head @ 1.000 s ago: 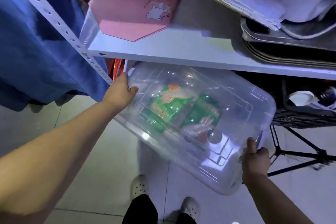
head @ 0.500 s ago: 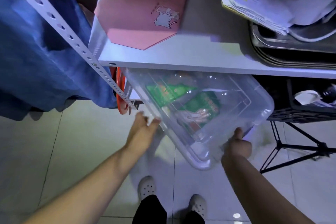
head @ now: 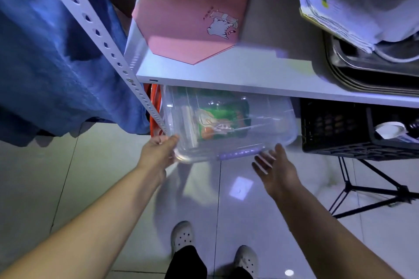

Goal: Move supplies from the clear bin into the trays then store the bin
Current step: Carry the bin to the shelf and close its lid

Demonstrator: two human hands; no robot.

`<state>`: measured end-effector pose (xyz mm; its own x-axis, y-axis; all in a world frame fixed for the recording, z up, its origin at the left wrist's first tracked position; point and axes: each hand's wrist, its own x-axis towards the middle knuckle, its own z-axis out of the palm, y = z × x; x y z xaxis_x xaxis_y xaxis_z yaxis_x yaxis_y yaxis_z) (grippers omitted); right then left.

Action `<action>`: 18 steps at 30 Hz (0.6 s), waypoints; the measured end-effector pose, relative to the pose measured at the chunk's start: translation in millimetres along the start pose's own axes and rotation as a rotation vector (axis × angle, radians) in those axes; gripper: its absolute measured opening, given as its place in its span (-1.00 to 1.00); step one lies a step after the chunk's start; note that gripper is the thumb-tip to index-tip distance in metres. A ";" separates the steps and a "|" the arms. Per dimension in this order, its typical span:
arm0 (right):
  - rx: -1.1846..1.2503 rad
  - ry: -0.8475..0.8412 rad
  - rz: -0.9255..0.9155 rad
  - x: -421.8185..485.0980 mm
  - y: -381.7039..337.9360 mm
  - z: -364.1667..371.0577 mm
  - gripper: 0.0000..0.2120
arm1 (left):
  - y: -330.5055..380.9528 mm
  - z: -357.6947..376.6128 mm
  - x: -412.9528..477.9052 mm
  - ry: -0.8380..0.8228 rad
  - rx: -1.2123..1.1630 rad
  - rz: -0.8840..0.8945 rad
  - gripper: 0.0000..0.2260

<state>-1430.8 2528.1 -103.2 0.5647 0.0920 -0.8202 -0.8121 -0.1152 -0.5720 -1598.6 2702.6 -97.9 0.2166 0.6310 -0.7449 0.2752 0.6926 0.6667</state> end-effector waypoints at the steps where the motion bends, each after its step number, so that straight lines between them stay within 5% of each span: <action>1: 0.021 0.008 -0.019 5.9 -9.4 -0.6 -0.74 | 7.2 -2.2 7.3 0.025 -0.027 0.022 -0.79; 6: -0.045 0.008 -0.032 18.8 -25.1 16.4 -0.79 | 34.7 -13.5 36.8 0.090 -0.123 0.126 -0.84; 12: 0.080 0.022 -0.122 24.2 -35.6 28.9 -0.82 | 23.5 -15.2 37.1 -0.063 -0.167 0.014 -0.82; 18: 0.061 -0.133 -0.142 25.4 -51.3 48.9 -0.86 | 40.1 0.3 58.5 -0.032 -0.304 0.022 -0.85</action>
<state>-1382.0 2584.7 -94.3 0.6528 0.2338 -0.7206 -0.7355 -0.0325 -0.6768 -1574.6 2767.2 -114.7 0.2498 0.6391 -0.7275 -0.0216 0.7548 0.6557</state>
